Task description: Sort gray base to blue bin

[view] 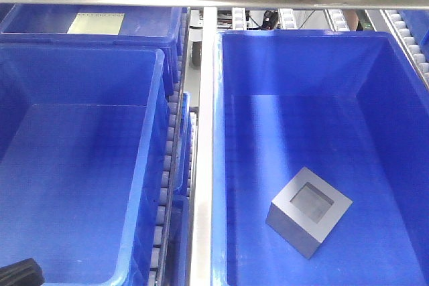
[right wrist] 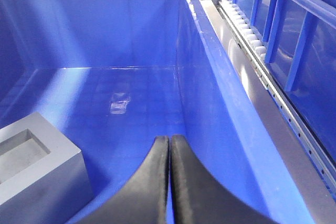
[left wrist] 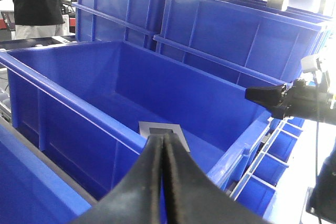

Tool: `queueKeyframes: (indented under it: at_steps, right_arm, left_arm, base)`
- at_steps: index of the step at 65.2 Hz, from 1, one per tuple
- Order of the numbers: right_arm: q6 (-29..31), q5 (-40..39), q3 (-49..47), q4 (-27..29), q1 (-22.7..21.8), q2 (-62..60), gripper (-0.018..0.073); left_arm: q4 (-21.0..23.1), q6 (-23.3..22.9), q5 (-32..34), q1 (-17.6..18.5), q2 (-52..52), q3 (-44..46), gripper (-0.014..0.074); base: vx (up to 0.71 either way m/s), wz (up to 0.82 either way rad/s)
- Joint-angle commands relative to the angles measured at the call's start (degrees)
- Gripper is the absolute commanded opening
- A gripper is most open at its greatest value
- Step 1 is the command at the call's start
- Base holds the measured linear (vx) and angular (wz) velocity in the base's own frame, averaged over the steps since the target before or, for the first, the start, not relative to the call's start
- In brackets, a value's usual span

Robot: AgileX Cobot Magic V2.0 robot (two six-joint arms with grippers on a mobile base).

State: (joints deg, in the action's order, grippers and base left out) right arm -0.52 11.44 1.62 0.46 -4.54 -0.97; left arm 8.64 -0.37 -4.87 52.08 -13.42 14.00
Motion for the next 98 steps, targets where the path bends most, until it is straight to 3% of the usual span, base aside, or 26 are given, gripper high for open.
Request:
queueKeyframes:
  at_steps: [1, 6, 13, 24, 37, 45, 50, 64, 85, 98]
  right_arm:
    - [0.5, -3.0, 0.0, -0.5, 0.0, 0.0, -0.0005]
    - [0.5, -3.0, 0.0, -0.5, 0.0, 0.0, -0.0005]
    - [0.5, -3.0, 0.0, -0.5, 0.0, 0.0, -0.0005]
    - [0.5, -3.0, 0.0, -0.5, 0.0, 0.0, -0.0005]
    - [0.5, -3.0, 0.0, -0.5, 0.0, 0.0, -0.0005]
    - [0.5, -3.0, 0.0, -0.5, 0.0, 0.0, -0.0005]
    - [0.5, -3.0, 0.0, -0.5, 0.0, 0.0, -0.0005]
    - [0.5, -3.0, 0.0, -0.5, 0.0, 0.0, -0.0005]
    - [0.5, -3.0, 0.0, -0.5, 0.0, 0.0, -0.0005]
    - [0.5, -3.0, 0.0, -0.5, 0.0, 0.0, -0.0005]
  left_arm:
    - [0.7, 0.4, 3.2, -0.2, 0.5, 1.6, -0.0006]
    - [0.9, 0.4, 0.9, -2.8, 3.1, 1.6, -0.0006]
    - [0.9, 0.4, -2.4, -10.3, 7.5, 1.6, -0.0006]
    - [0.0, 1.1, -8.5, -27.3, 13.3, 1.6, -0.0006]
    - [-6.7, 1.5, -16.4, -44.7, 15.0, 1.6, -0.0006]
    - [-11.7, 1.5, -16.2, -50.3, 15.0, 1.6, -0.0006]
    - [-13.2, 1.4, -16.2, -51.7, 15.0, 1.6, -0.0006]
    - [-12.5, 1.4, -15.1, -51.8, 15.0, 0.7, -0.0006]
    - [-12.5, 1.4, 4.5, -51.8, 15.0, -13.4, -0.0006]
    - [-12.5, 1.4, 4.9, -51.8, 15.0, -14.3, -0.0006]
  base:
    - [0.0, 0.0]
    - [0.0, 0.0]
    - [0.0, 0.0]
    - [0.0, 0.0]
    - [0.0, 0.0]
    - [0.0, 0.0]
    - [0.0, 0.0]
    - [0.0, 0.0]
    - [0.0, 0.0]
    - [0.0, 0.0]
